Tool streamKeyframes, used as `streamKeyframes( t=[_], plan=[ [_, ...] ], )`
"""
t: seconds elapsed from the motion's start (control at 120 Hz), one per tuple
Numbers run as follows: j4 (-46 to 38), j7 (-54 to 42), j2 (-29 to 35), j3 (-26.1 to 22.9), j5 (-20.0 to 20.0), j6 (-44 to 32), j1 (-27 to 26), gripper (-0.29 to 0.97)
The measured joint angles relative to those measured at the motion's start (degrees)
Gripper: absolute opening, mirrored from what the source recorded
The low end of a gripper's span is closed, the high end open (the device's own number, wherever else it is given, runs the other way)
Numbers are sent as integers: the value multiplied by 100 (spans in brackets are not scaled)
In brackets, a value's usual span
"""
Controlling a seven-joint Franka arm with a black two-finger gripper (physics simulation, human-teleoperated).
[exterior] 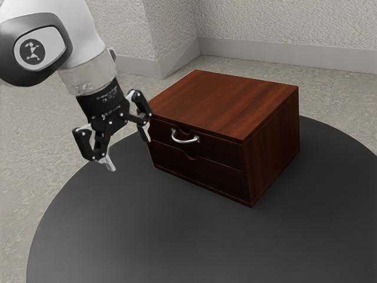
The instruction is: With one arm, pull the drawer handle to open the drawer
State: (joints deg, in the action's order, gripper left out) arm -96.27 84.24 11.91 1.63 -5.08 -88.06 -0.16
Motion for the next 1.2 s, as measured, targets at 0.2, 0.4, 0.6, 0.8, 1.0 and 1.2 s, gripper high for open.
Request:
streamKeyframes(
  t=[0.2,0.4,0.6,0.8,1.0,1.2],
  plan=[
    [-161,121,41,8,222,227,-3,68],
    [-159,245,-300,-15,509,-19,-7,68],
    [-240,305,-421,-22,497,-782,19,68],
    [-230,308,-687,-22,495,-1276,43,68],
    [-228,290,-804,-22,499,-1549,55,68],
    [-166,160,-1062,-21,499,-1805,134,68]
  ],
)
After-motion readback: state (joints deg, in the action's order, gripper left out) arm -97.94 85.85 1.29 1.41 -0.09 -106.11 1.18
